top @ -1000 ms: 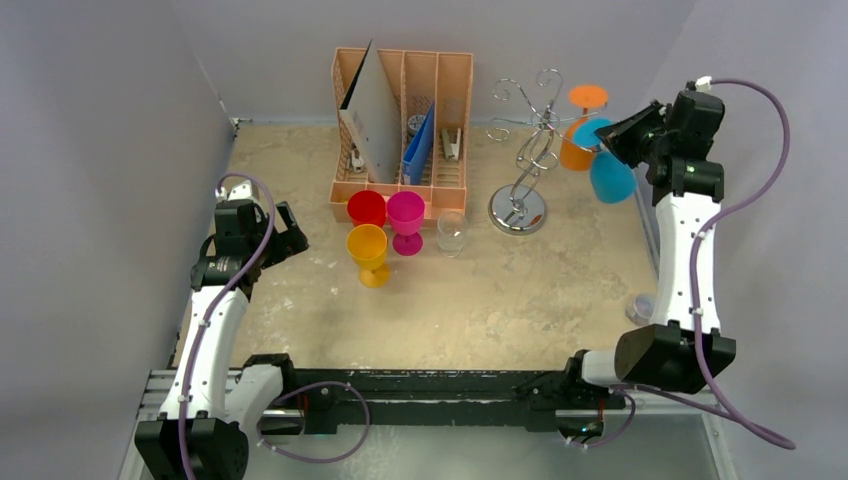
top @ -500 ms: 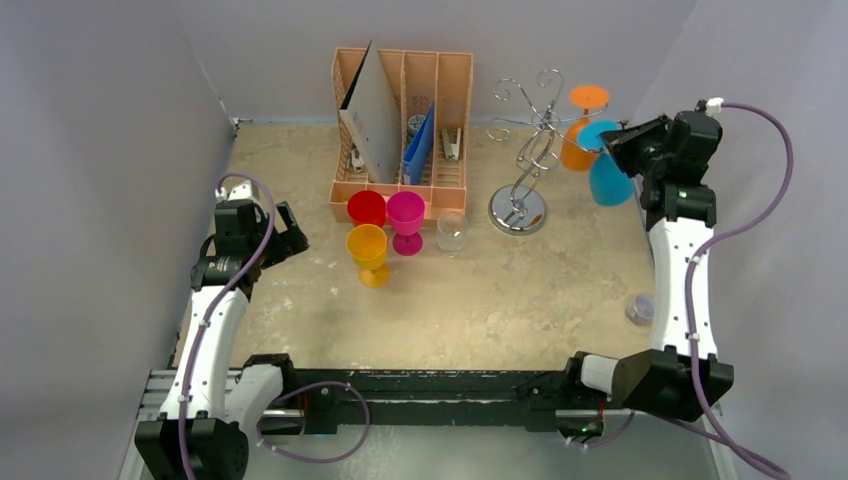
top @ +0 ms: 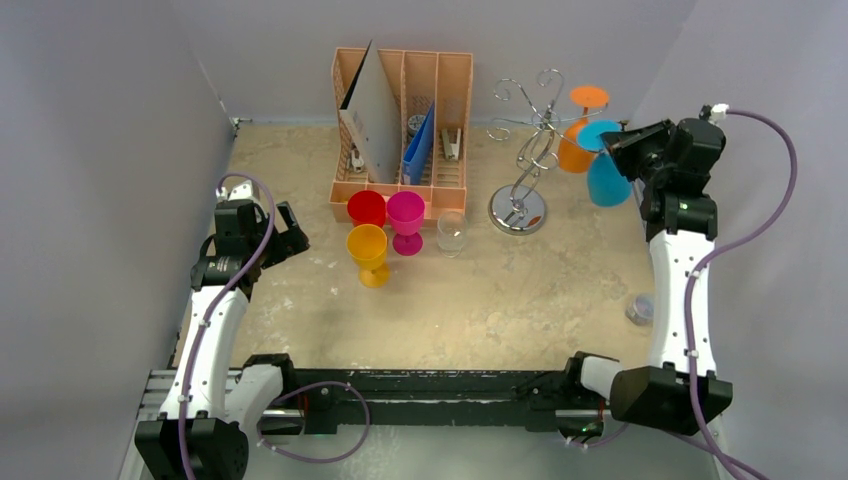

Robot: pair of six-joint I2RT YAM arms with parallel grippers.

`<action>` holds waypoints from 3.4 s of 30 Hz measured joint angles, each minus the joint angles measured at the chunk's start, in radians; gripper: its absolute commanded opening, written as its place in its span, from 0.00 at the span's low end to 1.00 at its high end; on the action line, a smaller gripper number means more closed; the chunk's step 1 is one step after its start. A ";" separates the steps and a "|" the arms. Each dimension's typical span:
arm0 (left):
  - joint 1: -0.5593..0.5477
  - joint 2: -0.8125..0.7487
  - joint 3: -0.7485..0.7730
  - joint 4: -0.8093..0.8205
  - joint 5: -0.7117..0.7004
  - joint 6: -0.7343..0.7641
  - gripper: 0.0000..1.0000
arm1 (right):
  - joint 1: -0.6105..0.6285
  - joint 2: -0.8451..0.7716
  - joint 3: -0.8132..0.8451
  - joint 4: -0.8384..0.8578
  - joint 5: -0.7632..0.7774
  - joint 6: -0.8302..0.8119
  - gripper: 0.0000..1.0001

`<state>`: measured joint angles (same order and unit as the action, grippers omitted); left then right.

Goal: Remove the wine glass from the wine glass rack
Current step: Pick up the wine glass from the wine rack, then place the wine glass at the center of the board.

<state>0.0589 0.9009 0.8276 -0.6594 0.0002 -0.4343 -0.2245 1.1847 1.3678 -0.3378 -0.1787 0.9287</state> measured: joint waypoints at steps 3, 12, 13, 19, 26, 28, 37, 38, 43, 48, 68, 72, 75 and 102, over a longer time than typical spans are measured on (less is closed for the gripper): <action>0.000 0.000 0.000 0.000 0.002 0.000 1.00 | 0.000 -0.018 -0.020 -0.001 -0.010 0.014 0.00; 0.000 0.004 0.000 0.000 0.017 0.002 1.00 | 0.001 -0.002 -0.048 0.017 -0.084 0.051 0.00; 0.000 0.004 0.000 0.000 0.019 0.003 1.00 | 0.001 0.005 -0.048 0.024 -0.090 0.054 0.00; 0.000 0.004 0.000 0.000 0.019 0.007 1.00 | 0.001 0.075 -0.016 0.058 -0.111 0.066 0.00; 0.000 0.006 0.000 0.000 0.019 0.007 1.00 | 0.001 0.111 0.001 0.080 -0.127 0.100 0.00; 0.000 0.007 0.000 0.000 0.019 0.007 1.00 | 0.001 0.112 0.001 0.083 -0.127 0.109 0.00; 0.000 0.008 0.000 0.001 0.019 0.007 1.00 | 0.001 0.112 0.001 0.103 -0.117 0.130 0.00; 0.000 0.008 0.000 0.001 0.019 0.007 1.00 | 0.001 0.112 0.001 0.103 -0.111 0.130 0.00; 0.000 0.008 0.000 0.003 0.019 0.007 1.00 | 0.001 0.103 0.003 0.081 -0.050 0.129 0.00; 0.000 0.008 0.000 0.005 0.019 0.007 1.00 | 0.001 0.089 0.015 0.080 0.003 0.129 0.00; 0.000 0.008 0.000 0.007 0.019 0.008 1.00 | 0.002 -0.002 0.037 0.004 0.124 0.053 0.00; 0.000 0.016 0.000 0.013 0.022 0.008 1.00 | 0.002 -0.062 0.038 -0.032 0.142 0.010 0.00; 0.000 0.032 0.000 0.016 0.048 0.008 0.99 | 0.002 -0.111 0.038 -0.049 0.144 -0.030 0.00; -0.115 0.058 0.203 0.069 0.700 -0.020 0.89 | 0.057 -0.459 -0.067 -0.183 -0.623 -0.174 0.00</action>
<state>-0.0563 0.9588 1.0302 -0.5907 0.7006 -0.4545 -0.1673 0.7254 1.3006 -0.5209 -0.8013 0.7544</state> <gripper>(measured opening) 0.914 0.012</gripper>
